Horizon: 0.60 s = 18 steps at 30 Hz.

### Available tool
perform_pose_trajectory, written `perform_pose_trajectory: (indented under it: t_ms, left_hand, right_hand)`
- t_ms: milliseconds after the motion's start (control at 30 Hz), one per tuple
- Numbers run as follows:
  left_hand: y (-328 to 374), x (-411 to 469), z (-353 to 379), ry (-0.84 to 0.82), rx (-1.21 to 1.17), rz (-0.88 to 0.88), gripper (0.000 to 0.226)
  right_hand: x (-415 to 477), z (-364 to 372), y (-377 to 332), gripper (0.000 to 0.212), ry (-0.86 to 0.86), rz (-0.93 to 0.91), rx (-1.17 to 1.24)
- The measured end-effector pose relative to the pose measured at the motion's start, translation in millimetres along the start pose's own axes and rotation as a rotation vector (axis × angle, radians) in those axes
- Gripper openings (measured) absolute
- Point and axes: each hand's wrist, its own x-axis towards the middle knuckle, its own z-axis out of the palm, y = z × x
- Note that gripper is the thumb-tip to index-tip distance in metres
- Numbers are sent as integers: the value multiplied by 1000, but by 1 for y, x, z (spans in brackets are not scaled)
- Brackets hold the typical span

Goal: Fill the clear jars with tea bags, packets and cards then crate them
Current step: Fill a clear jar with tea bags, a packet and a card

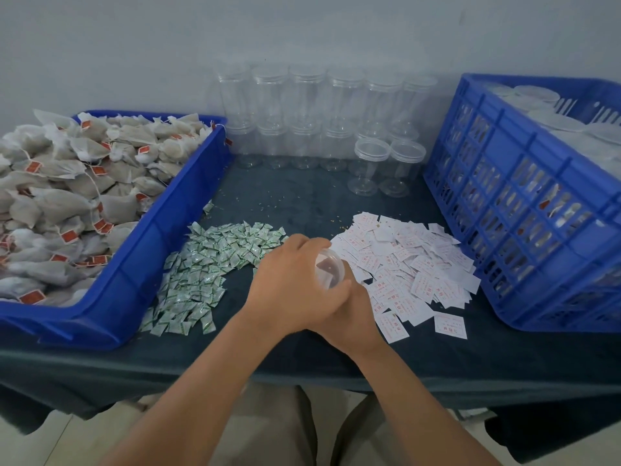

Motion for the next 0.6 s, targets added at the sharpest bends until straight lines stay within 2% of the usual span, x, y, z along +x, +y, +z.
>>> perform_pose_trajectory:
  t_ms: [67, 200, 233, 300, 367, 400, 500, 600]
  left_hand:
    - [-2, 9, -5, -57, -27, 43, 73]
    - [-6, 18, -14, -155, -182, 97, 67]
    - [-10, 16, -14, -181, -277, 92, 72]
    - [-20, 4, -11, -211, -467, 38, 87]
    - [-26, -10, -4, -224, -553, -51, 93]
    - [-26, -16, -1, -244, -572, -76, 89]
    - [-14, -22, 0, -313, -540, -108, 68]
    - [7, -12, -7, -303, -339, -20, 72]
  right_hand:
    - [2, -2, -1, 79, 6, 31, -20]
    - [5, -11, -5, 36, -67, 77, 147]
    - [5, -14, -7, 35, -81, 62, 231]
    - [2, -22, -12, 63, -82, 62, 298]
    - [-6, -31, -14, 92, -31, 75, 188]
    - [-9, -35, -15, 99, -21, 72, 108]
    - [-13, -54, -17, 104, -84, 45, -3]
    - [-17, -86, -27, 87, -87, 59, 20]
